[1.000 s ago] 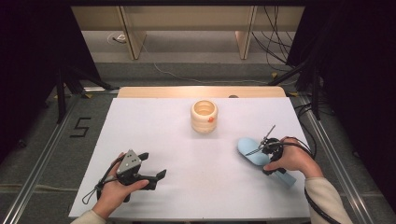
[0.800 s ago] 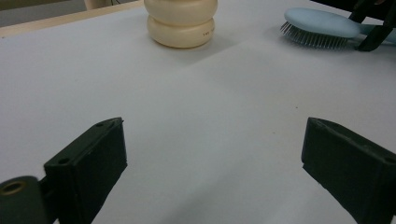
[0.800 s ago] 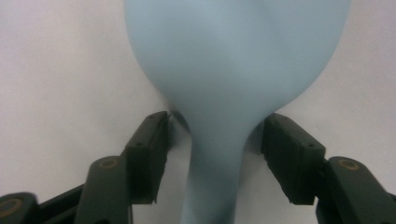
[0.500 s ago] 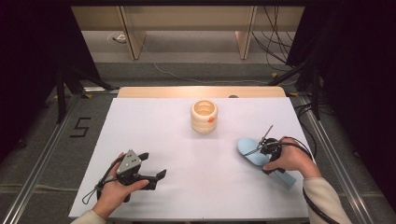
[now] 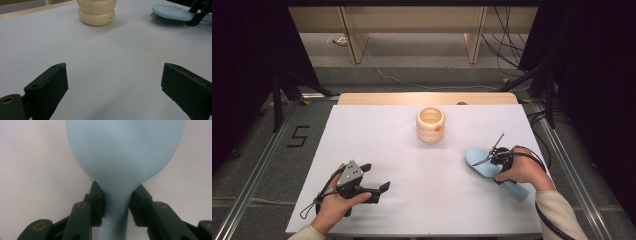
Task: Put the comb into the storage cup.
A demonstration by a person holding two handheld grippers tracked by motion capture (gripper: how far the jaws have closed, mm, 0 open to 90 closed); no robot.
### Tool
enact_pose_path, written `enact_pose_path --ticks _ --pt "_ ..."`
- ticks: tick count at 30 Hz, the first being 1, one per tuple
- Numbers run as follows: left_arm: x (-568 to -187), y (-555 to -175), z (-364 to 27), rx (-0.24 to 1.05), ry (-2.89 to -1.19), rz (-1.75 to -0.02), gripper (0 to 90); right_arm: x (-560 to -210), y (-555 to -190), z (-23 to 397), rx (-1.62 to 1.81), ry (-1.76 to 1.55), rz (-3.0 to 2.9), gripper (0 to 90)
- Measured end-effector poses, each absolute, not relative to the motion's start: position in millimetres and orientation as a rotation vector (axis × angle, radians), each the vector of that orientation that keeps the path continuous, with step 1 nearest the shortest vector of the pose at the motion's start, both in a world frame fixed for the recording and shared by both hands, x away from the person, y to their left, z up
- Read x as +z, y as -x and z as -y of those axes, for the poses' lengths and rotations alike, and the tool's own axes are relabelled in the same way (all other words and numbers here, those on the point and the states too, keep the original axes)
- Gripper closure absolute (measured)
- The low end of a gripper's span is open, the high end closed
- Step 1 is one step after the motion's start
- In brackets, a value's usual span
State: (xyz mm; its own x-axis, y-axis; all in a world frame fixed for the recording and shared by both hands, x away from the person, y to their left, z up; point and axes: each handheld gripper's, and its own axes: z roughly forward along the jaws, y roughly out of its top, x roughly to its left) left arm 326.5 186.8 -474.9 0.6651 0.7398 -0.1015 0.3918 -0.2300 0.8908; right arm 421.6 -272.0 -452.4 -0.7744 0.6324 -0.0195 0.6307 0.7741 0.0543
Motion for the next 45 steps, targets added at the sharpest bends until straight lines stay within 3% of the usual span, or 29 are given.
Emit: enact_pose_path --ticks 45 --pt "-475 -327 -187 0.416 -1.848 -0.900 7.1 -444 -416 286 0.266 -1.037 -2.918 70.3"
